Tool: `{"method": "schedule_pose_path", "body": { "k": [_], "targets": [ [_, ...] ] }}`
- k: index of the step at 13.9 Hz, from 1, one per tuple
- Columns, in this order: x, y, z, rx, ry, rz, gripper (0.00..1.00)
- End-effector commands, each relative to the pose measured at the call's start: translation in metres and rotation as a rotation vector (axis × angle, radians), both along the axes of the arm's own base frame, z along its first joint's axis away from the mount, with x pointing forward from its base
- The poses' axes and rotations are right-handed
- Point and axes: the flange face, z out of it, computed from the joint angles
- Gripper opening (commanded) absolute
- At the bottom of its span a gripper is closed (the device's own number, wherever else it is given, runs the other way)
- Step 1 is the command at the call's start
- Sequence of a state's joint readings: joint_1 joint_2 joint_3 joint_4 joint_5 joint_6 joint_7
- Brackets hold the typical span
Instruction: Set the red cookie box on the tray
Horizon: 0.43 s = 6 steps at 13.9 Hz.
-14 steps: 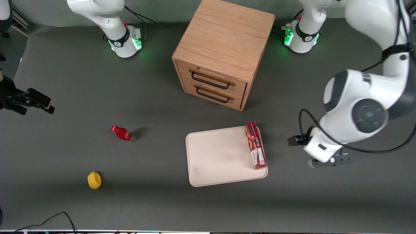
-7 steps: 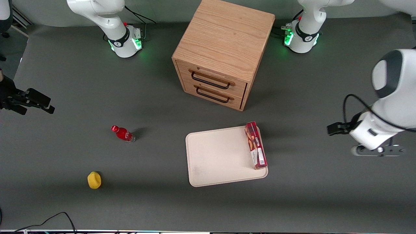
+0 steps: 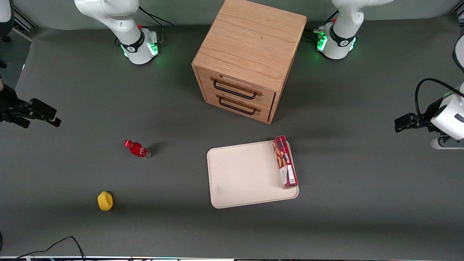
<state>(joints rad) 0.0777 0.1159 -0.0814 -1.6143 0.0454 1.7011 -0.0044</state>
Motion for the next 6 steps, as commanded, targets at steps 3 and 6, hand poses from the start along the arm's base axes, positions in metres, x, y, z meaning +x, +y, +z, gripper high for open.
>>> {"method": "schedule_pose_path", "body": {
  "k": [3,6],
  "targets": [
    [0.000,-0.006,0.011,-0.026,-0.019,-0.023,1.00],
    [0.001,-0.010,0.010,-0.015,-0.008,-0.036,1.00]
  ]
}}
